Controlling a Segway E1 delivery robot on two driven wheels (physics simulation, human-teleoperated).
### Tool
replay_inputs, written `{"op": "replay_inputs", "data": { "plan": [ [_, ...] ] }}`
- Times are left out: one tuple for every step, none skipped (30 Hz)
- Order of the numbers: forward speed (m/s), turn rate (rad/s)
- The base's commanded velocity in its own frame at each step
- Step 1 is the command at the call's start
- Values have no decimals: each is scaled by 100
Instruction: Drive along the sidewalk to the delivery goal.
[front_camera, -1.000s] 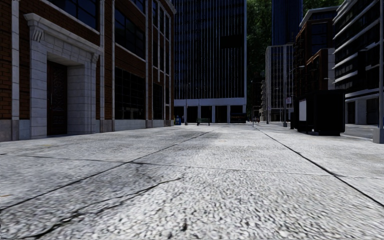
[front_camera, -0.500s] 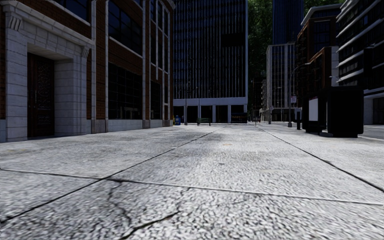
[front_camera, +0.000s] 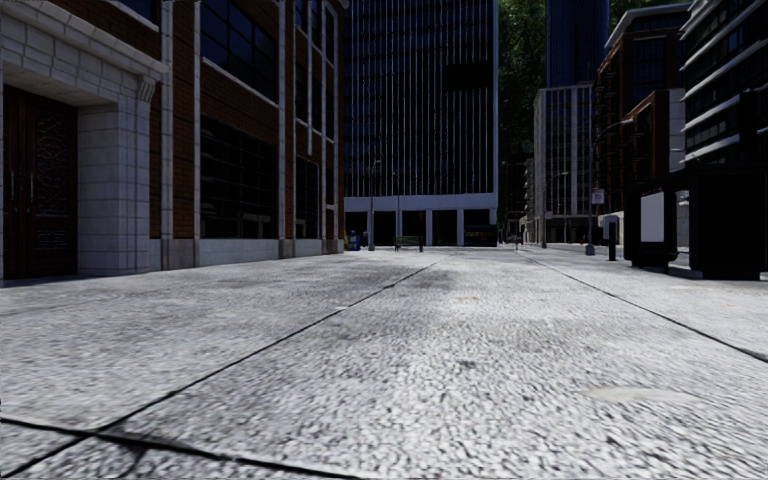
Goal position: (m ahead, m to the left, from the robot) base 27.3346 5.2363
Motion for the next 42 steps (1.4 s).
{"op": "replay_inputs", "data": {
  "plan": [
    [200,0],
    [200,0],
    [200,0],
    [200,0],
    [200,0],
    [200,0],
    [200,0],
    [200,0],
    [200,0],
    [200,0],
    [200,0],
    [200,0],
    [200,0],
    [200,0],
    [200,0],
    [200,0],
    [200,0],
    [200,0],
    [200,0],
    [200,0],
    [200,0],
    [200,0],
    [200,0],
    [200,0],
    [200,0],
    [200,0],
    [200,0],
    [200,0],
    [200,0],
    [200,0],
    [200,0],
    [200,0],
    [200,0],
    [200,0],
    [200,0],
    [200,0],
    [200,0],
    [200,0],
    [200,0],
    [200,0],
    [200,0],
    [200,0]
  ]
}}
